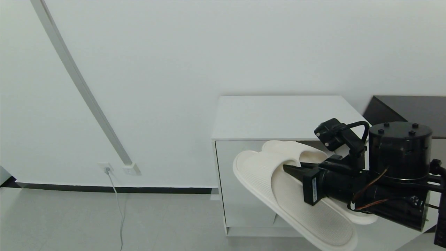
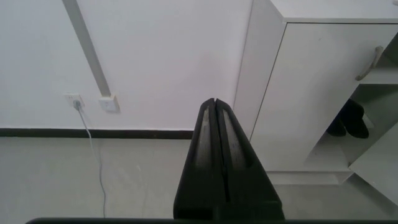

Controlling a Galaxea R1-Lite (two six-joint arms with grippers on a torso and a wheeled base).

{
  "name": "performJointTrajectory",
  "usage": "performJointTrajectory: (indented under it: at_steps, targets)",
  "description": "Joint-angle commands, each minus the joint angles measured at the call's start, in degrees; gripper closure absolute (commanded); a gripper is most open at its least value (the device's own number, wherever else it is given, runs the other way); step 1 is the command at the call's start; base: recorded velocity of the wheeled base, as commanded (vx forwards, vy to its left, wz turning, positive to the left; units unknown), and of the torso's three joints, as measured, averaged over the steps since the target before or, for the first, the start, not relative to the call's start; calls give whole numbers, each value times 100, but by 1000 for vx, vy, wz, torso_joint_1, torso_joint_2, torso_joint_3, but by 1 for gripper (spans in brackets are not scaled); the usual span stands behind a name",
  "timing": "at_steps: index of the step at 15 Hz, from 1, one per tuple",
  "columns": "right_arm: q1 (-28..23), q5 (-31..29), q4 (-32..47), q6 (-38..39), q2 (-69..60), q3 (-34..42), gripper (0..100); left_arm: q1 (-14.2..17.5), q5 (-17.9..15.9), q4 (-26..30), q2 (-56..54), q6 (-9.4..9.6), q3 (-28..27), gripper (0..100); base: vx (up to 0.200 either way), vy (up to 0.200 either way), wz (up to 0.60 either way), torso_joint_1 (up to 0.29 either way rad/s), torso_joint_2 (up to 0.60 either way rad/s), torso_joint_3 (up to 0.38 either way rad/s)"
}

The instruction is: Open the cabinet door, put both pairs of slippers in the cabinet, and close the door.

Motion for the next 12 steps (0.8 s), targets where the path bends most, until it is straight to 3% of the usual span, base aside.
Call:
performJointTrajectory:
  at_steps: [1,12]
  targets:
    - [4,-2,1,-1,18,1,100,1,2,3,7,-1,-1,100,0,-200,0,2,2,7]
    - [4,-11,1,-10,27,9,100,1,2,-5,7,-1,-1,100,0,-200,0,4,3,2]
